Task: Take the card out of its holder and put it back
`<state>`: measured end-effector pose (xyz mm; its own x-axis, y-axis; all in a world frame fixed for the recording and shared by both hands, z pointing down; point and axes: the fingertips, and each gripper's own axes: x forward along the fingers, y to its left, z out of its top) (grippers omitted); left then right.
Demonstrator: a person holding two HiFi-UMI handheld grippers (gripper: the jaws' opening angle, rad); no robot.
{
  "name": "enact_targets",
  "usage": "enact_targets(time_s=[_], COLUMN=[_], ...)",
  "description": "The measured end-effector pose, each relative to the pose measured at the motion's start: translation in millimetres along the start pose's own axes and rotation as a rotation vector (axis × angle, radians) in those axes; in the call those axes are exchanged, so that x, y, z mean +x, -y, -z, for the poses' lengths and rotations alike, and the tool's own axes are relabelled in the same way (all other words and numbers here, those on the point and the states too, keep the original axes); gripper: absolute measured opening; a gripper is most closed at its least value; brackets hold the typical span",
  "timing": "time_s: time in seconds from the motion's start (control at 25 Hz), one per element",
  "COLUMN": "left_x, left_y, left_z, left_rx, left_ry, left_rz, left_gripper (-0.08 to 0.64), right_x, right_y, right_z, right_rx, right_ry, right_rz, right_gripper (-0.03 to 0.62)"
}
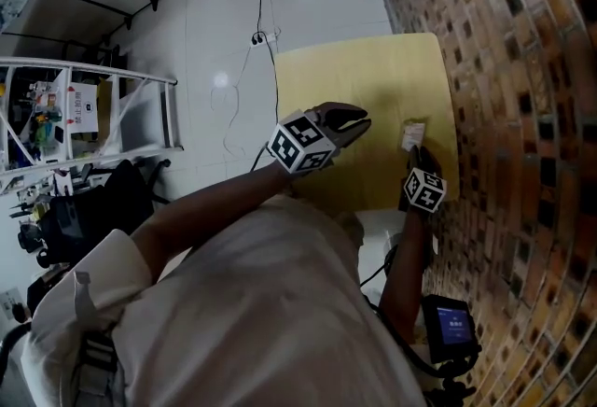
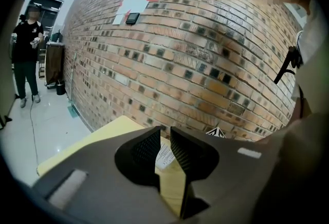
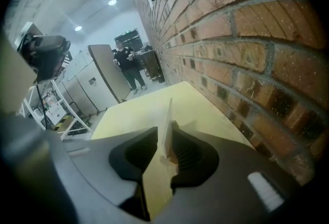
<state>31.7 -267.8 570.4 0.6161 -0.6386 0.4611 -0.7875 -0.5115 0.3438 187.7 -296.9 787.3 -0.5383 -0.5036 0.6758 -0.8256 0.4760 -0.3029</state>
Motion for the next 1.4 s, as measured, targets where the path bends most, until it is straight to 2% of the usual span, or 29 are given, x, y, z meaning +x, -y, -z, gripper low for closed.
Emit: enact_targets(time_s=[0.36, 0.6, 1.4], left_x=[-5.3, -10.3, -9.3], left_y=[-7.6, -10.9, 8.7], left_z=[2.6, 3.7, -0.9], left_rx=[-0.020, -0.028, 0.002], left_ry=[0.002, 0.006, 0.015], left_rz=[-0.019, -0.033, 0.004], left_gripper=[0.063, 0.063, 0.063], right_x=[17.1, 18.2, -13.5], right_y=[5.4, 1.1, 2.7], right_z=[4.5, 2.6, -20.0], right_rx=[0.008, 0.016, 0.050], right_ry=[-0.026, -0.019, 0.068], right_rz=[0.004, 0.001, 0.026], right_gripper=[0.066, 0.031, 0.018])
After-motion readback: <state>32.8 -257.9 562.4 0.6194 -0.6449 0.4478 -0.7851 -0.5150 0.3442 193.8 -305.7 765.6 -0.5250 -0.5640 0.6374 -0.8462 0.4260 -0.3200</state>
